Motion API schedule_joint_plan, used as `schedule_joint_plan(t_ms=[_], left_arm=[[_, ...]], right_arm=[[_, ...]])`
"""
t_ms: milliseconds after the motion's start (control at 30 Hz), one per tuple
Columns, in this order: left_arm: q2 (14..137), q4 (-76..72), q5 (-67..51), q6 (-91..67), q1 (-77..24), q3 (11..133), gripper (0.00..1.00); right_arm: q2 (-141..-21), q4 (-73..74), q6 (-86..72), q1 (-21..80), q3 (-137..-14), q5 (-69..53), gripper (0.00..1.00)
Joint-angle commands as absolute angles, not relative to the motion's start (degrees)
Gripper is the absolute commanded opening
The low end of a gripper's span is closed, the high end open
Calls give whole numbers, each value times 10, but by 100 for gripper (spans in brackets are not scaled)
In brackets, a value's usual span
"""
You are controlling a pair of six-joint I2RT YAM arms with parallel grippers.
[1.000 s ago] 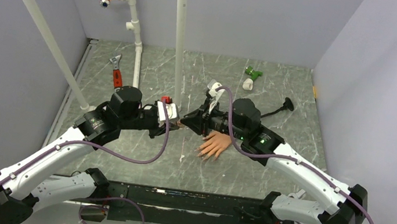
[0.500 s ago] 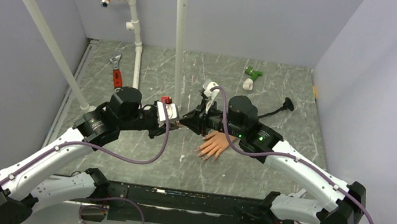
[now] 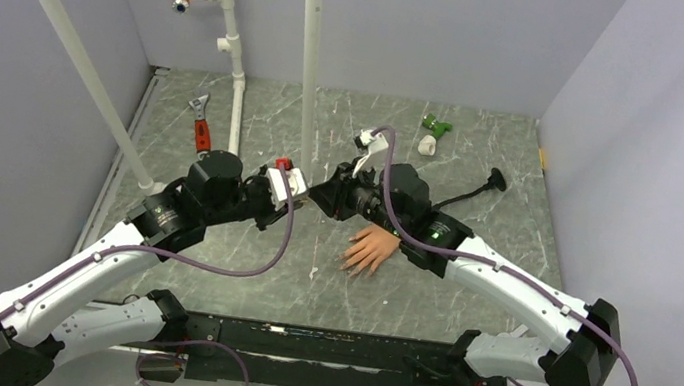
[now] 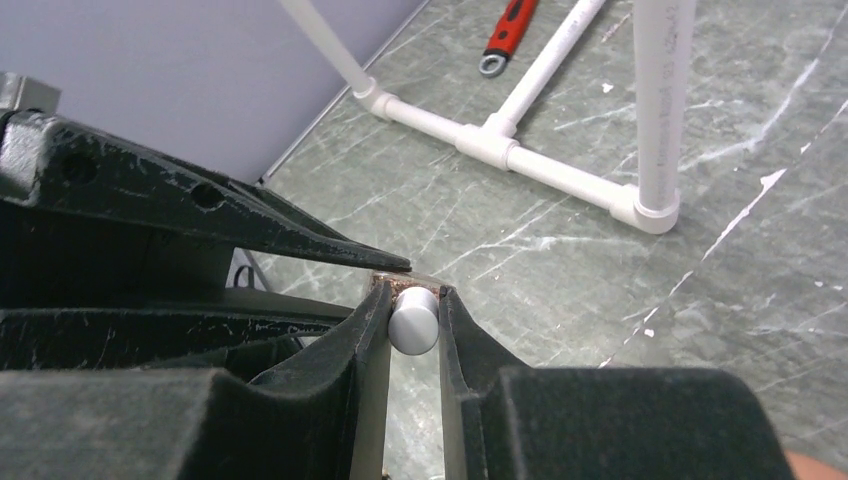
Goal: Paint the nails
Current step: Close the nail polish bottle.
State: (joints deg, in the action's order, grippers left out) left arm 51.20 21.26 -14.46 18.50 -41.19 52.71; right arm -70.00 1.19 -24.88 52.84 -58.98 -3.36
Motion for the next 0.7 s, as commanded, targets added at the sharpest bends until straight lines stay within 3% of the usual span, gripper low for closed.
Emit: schedule_joint_plan(t_ms=[0,133,200,333,433,667], left_arm=[[493,159,-94,180,-409,538,0],[494,159,-89,183,-409,537,0],[495,160,-90,183,-409,537,0],[497,166,-90,186,-409,539,0],[497,170,-91,189,-409,540,0],[493,167,-94,187,-410,539,0]], right_arm=[[-712,56,-281,536,-614,34,0],[-714,74,-277,539,-629,40,3],[-711,77,-270,540,-631,40,15],[-705,96,-240,540,-643,41,51],[-702,105,-214,538,-654,46,69],[-678,115,-153,519,-676,16,87]])
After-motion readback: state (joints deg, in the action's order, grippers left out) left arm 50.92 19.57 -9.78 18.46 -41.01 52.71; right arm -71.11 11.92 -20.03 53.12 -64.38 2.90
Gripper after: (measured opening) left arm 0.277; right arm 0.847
